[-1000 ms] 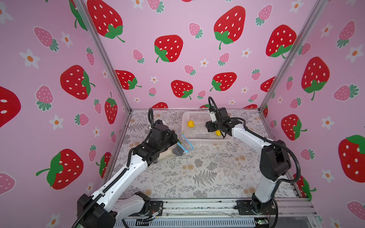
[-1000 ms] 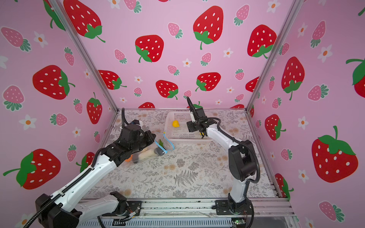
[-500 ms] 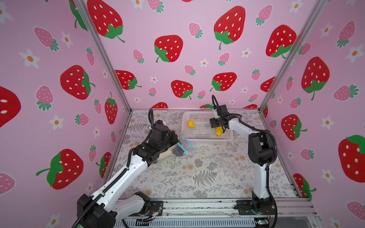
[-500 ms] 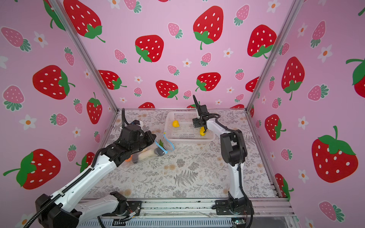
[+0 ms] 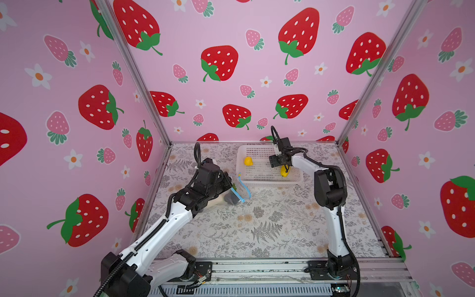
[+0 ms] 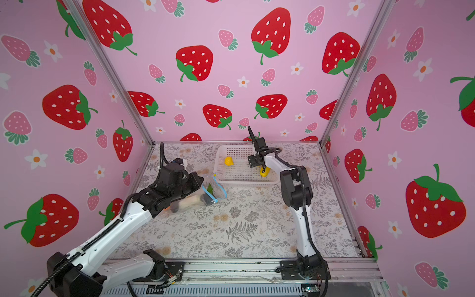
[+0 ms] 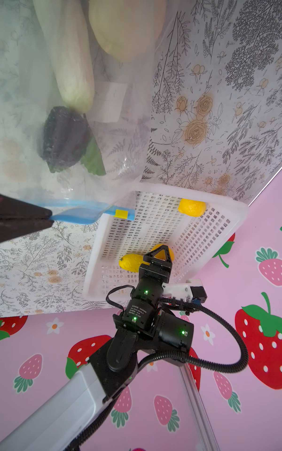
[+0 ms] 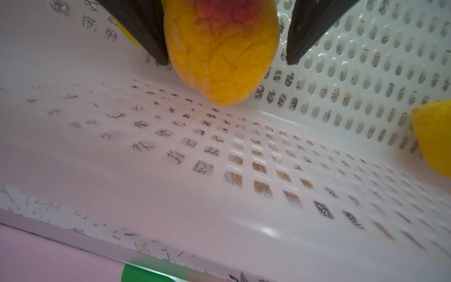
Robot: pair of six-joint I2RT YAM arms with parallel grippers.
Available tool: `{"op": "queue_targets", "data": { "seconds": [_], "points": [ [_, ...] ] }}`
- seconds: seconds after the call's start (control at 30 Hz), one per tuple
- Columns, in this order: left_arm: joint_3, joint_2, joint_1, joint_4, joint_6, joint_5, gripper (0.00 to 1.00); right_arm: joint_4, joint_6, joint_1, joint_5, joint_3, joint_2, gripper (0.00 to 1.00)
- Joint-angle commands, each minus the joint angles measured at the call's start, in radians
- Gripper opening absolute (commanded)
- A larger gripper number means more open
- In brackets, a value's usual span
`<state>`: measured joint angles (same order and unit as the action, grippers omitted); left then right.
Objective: Place the food in the zip-top bag and seal the zipper
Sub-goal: 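Lower the right gripper onto the yellow-red peach and close on it, then lift the peach and carry it over the bag mouth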
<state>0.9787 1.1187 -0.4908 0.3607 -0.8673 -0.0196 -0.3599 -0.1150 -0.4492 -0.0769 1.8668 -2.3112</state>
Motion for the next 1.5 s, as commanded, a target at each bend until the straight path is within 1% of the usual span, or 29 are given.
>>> {"op": "queue_targets", "data": {
  "seconds": [0.0,0.13,0.4,0.7,0.97,1.1,1.3,1.47],
  "points": [
    [-0.002,-0.021,0.000,0.003,-0.010,0.000,0.00,-0.017,0.007,0.006,0.018,0.035,-0.017,0.73],
    [-0.002,-0.020,0.000,0.009,-0.010,-0.001,0.00,-0.013,-0.001,0.006,0.037,0.039,-0.022,0.66],
    [0.000,-0.021,0.000,0.012,-0.012,0.001,0.00,-0.011,-0.012,0.005,0.070,0.037,-0.006,0.58],
    [0.006,-0.009,0.000,0.010,-0.007,0.003,0.00,0.002,-0.015,0.005,0.083,0.010,0.051,0.55],
    [0.010,-0.006,0.000,0.011,-0.007,0.004,0.00,0.010,-0.032,0.006,0.137,-0.028,0.114,0.55],
    [0.008,-0.006,0.000,0.009,-0.008,0.006,0.00,0.024,-0.050,0.006,0.192,-0.083,0.178,0.55],
    [0.003,-0.008,0.000,0.007,-0.009,0.010,0.00,0.103,-0.108,-0.010,0.364,-0.283,0.355,0.55],
    [0.004,-0.003,-0.002,0.003,-0.012,0.012,0.00,0.160,-0.130,-0.079,0.499,-0.446,0.524,0.54]
  ]
}}
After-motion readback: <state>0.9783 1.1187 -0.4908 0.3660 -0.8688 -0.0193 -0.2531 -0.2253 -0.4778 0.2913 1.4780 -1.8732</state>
